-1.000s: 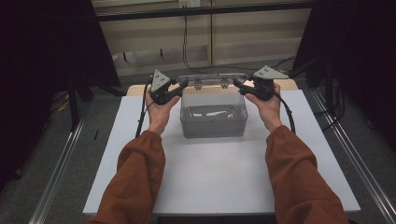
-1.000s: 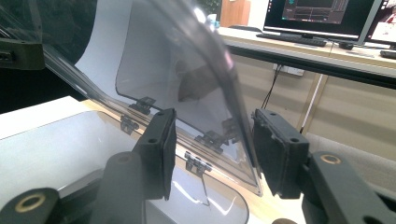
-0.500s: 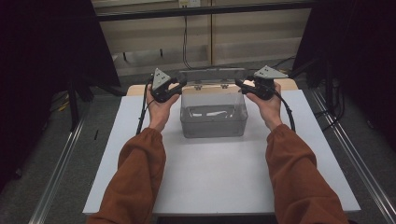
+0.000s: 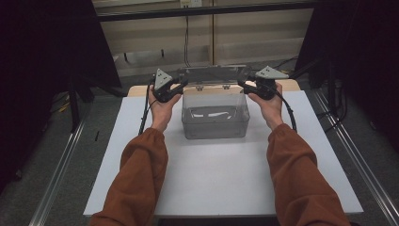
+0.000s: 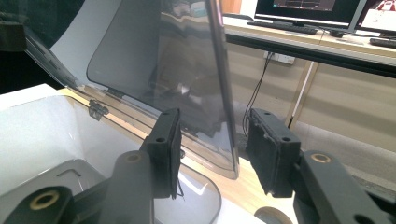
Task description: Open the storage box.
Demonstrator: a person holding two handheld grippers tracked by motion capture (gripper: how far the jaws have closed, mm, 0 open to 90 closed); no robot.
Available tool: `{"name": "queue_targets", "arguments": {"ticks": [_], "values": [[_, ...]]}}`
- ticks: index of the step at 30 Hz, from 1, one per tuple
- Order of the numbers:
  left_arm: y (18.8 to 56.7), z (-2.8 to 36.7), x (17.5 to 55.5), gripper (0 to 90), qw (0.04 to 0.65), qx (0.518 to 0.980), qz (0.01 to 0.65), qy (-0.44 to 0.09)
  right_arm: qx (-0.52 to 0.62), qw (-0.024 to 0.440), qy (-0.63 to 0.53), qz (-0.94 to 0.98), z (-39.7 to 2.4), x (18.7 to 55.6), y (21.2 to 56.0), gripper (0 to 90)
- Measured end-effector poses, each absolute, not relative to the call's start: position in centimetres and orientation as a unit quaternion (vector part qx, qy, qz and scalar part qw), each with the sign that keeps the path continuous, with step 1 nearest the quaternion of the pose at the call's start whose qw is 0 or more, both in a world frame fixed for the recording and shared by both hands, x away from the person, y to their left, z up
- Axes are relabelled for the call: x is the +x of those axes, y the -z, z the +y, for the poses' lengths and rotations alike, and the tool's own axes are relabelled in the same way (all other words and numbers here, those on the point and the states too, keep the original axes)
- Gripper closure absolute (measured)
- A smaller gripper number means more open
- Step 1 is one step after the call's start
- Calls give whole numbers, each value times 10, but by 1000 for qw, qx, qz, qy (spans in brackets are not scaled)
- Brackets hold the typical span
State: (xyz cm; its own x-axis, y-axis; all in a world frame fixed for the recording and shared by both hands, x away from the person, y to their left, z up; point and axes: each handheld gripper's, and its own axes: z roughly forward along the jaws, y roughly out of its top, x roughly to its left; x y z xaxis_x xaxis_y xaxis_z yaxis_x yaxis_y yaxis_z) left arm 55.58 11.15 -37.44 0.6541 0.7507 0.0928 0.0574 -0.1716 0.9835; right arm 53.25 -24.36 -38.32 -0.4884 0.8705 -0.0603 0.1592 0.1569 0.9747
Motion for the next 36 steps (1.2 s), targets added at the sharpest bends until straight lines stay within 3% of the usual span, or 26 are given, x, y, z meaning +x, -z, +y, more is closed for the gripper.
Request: {"name": "queue_targets", "arguments": {"ticks": [9,36], "values": [[375,111,560,692,576,702,291,-301,377,336,-526,684,-239,539,384,594],[380,109,577,716,566,707,306,-293,395,322,-521,685,-238,554,396,583]]}}
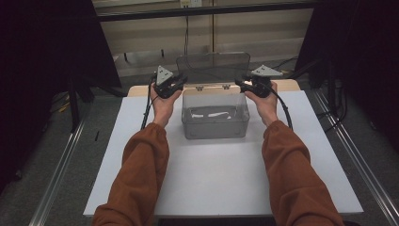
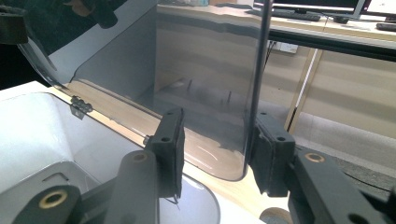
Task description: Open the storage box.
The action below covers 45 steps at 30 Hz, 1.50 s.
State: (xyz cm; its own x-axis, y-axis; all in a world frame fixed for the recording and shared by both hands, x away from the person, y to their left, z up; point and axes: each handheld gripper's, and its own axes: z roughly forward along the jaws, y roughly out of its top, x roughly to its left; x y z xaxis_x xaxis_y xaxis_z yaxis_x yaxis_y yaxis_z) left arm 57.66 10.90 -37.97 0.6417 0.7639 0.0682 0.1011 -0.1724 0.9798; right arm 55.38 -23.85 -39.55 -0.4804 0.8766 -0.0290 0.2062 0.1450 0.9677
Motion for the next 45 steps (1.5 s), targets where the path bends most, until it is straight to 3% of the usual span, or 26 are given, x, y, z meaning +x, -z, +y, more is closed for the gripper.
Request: {"name": "queue_targets", "arguments": {"ticks": [19,27,45], "values": [[393,109,586,724,551,719,321,-276,399,321,-521,683,-239,562,400,646],[398,104,590,688,554,712,341,-265,398,322,-522,683,-240,564,401,655],[397,100,595,637,544,720,341,-263,403,315,-523,681,-240,571,404,612]]}}
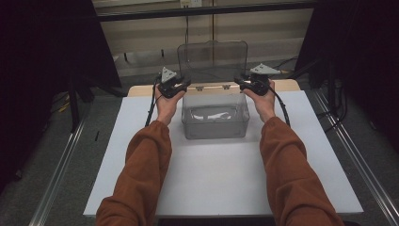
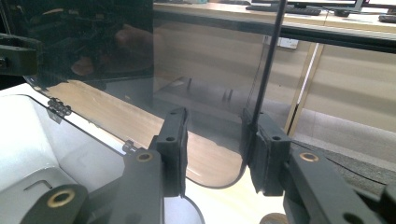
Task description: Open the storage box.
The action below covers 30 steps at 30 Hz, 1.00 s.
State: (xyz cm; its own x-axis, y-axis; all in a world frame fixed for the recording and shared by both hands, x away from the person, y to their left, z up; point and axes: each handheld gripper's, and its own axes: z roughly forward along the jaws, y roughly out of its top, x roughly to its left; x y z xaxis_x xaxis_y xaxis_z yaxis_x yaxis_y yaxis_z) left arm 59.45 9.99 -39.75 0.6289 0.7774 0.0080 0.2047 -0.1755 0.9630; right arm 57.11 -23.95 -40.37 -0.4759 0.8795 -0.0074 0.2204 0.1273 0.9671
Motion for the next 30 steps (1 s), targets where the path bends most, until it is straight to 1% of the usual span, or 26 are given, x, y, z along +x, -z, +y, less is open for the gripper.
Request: {"name": "queue_targets", "arguments": {"ticks": [1,5,9,17,25,30], "values": [[398,101,595,639,543,722,337,-265,402,315,-523,682,-240,572,404,616],[399,105,599,697,547,722,337,-258,401,311,-512,693,-240,574,409,621],[400,105,601,701,542,726,331,-262,402,307,-516,691,-240,576,409,613],[403,105,603,681,544,726,334,-256,402,305,-517,692,-241,578,410,598],[406,104,605,635,540,731,335,-248,402,301,-519,691,-241,579,412,567],[407,104,607,622,537,734,334,-249,402,296,-517,695,-241,581,411,555]]}}
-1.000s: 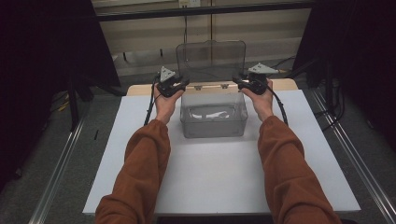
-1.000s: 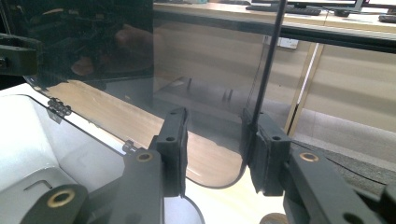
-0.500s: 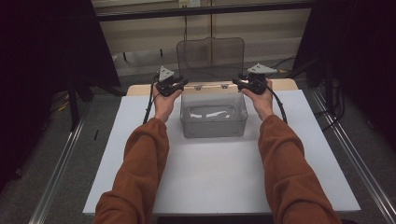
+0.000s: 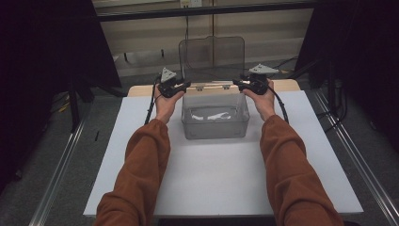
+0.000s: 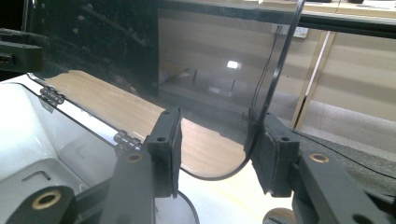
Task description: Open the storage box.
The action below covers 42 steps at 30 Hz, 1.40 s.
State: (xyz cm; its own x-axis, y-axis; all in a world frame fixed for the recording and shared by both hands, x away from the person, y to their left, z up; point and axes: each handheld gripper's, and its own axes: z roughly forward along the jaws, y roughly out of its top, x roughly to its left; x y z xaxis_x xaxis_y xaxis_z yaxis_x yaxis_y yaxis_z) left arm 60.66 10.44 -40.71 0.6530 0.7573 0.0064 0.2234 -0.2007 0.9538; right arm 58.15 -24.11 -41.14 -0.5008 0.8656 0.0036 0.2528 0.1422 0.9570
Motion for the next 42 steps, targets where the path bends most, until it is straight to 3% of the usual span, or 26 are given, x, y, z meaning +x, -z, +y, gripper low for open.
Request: {"name": "queue_targets", "arguments": {"ticks": [42], "values": [[411,104,610,441,539,738,355,-197,423,271,-527,685,-245,585,418,510]]}}
